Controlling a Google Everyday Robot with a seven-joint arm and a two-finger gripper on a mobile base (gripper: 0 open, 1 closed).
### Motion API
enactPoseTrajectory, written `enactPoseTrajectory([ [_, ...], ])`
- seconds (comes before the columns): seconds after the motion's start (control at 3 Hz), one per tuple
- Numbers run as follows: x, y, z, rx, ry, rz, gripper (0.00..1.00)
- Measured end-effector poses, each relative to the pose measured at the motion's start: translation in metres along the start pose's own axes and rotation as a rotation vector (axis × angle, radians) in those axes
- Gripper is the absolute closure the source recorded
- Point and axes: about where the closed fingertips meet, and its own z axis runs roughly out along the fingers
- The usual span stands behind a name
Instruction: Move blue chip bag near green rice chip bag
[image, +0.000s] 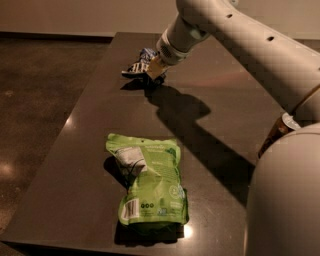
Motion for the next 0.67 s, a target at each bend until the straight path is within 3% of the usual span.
enactPoseTrajectory([
  [0.67, 0.034, 0.039, -0.063, -0.136, -0.021, -0.205, 1.00],
])
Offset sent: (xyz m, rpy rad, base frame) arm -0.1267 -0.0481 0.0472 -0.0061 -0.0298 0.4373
